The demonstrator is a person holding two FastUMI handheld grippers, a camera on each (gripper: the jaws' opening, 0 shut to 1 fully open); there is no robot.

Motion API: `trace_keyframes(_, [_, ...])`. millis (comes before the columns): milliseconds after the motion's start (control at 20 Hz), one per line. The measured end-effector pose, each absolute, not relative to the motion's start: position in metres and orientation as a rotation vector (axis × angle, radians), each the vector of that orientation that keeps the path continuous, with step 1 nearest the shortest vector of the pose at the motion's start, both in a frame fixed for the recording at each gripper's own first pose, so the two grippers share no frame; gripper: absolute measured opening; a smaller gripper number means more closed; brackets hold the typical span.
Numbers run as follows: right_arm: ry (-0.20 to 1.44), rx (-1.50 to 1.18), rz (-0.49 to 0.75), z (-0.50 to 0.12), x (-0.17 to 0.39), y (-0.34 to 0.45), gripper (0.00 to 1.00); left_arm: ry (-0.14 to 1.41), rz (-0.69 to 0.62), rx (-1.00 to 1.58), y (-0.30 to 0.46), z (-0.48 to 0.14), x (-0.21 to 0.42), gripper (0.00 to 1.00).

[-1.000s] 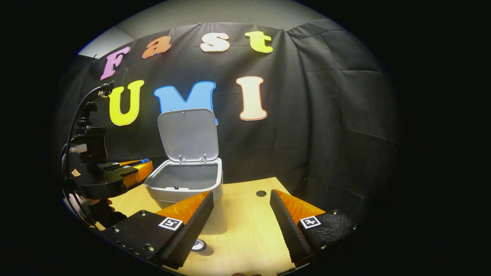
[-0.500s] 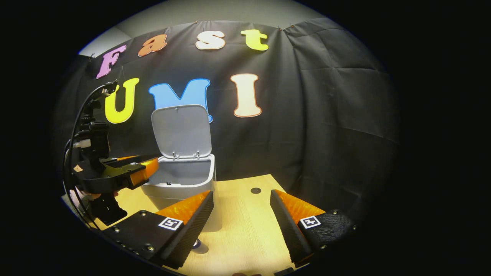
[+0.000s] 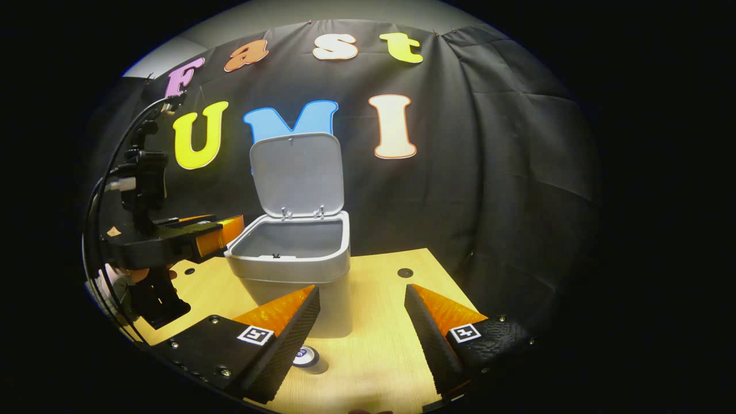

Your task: Press the lid of the desktop garbage bin to open it, pick up the crumpled paper on the desktop and throw it into the bin, then pick up the pop can on the desktop and drop it into the bin, and finally close the garbage bin lid.

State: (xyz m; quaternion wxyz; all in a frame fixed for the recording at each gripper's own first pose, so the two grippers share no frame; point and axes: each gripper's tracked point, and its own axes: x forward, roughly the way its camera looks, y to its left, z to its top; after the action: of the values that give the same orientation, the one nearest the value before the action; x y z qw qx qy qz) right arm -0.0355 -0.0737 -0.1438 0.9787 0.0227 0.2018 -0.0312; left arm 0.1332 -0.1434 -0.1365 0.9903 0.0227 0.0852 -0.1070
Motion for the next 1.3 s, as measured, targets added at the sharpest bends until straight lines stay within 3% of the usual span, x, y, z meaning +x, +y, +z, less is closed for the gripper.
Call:
trace_keyframes(100, [0.422, 0.039, -0.033, -0.152, -0.034, -0.063, 0.95, 0.182, -0.186, 0.042, -0.128, -0.138, 0.13, 0.86])
trace_keyframes(150, [0.432, 0.041, -0.018, -0.157, -0.033, -0.058, 0.96, 0.187, -0.168, 0.046, -0.119, -0.14, 0.127, 0.78])
trace_keyframes(250, [0.455, 0.046, 0.013, -0.167, -0.031, -0.046, 0.95, 0.193, -0.14, 0.047, -0.103, -0.14, 0.121, 0.82])
trace_keyframes(350, [0.482, 0.045, 0.046, -0.18, -0.03, -0.034, 0.96, 0.196, -0.111, 0.039, -0.087, -0.138, 0.113, 0.77])
trace_keyframes(700, [0.552, 0.013, 0.14, -0.216, -0.02, -0.001, 0.95, 0.218, -0.013, 0.032, -0.032, -0.143, 0.086, 0.86])
trace_keyframes(950, [0.612, -0.009, 0.18, -0.243, -0.027, 0.013, 0.95, 0.233, 0.031, 0.02, -0.007, -0.146, 0.069, 0.78])
trace_keyframes(1250, [0.702, -0.014, 0.209, -0.279, -0.034, 0.024, 0.96, 0.245, 0.063, 0.003, 0.011, -0.149, 0.054, 0.78])
trace_keyframes(1300, [0.718, -0.013, 0.213, -0.285, -0.034, 0.025, 0.96, 0.247, 0.069, 0.004, 0.014, -0.15, 0.052, 0.82])
